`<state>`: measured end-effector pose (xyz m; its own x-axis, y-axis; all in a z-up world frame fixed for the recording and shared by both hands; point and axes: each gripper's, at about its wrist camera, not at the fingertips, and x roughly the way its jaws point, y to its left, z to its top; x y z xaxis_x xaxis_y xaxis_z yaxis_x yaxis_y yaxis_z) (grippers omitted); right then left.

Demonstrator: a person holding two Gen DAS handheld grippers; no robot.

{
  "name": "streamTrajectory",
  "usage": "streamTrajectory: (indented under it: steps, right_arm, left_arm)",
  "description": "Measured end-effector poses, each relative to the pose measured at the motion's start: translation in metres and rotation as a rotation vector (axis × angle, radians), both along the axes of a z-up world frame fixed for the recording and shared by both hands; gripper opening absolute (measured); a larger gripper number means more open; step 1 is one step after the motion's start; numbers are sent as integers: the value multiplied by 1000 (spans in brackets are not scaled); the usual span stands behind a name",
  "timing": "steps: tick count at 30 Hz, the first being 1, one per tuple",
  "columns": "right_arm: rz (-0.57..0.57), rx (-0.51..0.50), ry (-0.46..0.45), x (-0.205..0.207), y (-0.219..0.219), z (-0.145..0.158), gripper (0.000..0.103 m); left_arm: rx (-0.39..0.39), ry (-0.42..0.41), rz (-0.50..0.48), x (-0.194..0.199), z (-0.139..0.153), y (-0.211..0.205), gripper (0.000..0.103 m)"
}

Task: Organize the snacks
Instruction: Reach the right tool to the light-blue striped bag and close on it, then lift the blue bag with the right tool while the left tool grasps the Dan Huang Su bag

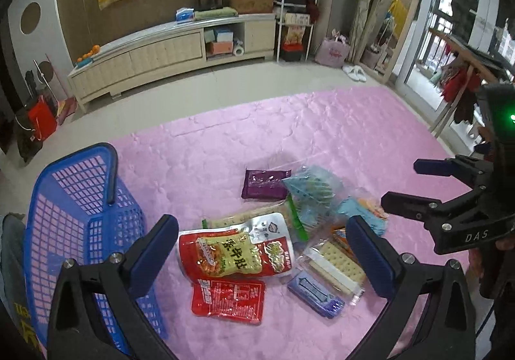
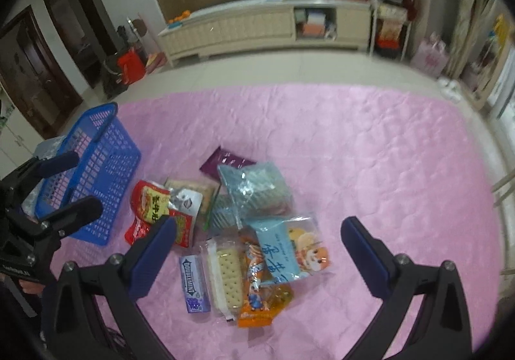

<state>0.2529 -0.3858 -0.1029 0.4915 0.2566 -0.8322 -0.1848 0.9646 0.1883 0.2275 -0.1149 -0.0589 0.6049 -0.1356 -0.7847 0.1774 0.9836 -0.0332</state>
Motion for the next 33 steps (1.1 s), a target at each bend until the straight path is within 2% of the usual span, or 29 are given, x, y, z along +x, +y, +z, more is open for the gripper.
streamTrajectory:
  steps: [9, 14, 17, 20, 22, 25, 29, 33]
  right_arm:
    - [104, 2, 75, 44, 6, -41, 103]
    - [182, -41, 134, 68, 15, -62, 102]
    - [222, 1, 196, 79, 20, -77, 101]
    - [247, -19, 214, 87, 23, -87, 91]
    - [240, -1, 226, 92, 21, -91, 80]
    - [231, 1, 194, 88, 19, -85, 71]
    - [187, 38, 135, 78, 9, -69, 69]
    - [127, 74, 36, 52, -3, -35, 68]
  left_arm:
    - [29, 95, 24, 35, -38, -4, 103]
    - [41, 139, 38, 46, -58, -1, 103]
    - [25, 168, 37, 52, -64, 2, 103]
    - [18, 178, 46, 57, -69, 6, 103]
    - [18, 186, 48, 59, -70, 7, 103]
    - [16, 192, 48, 65, -74, 9, 103]
    - [2, 185, 39, 63, -72, 6, 103]
    - [-9, 164, 24, 54, -61, 0, 103]
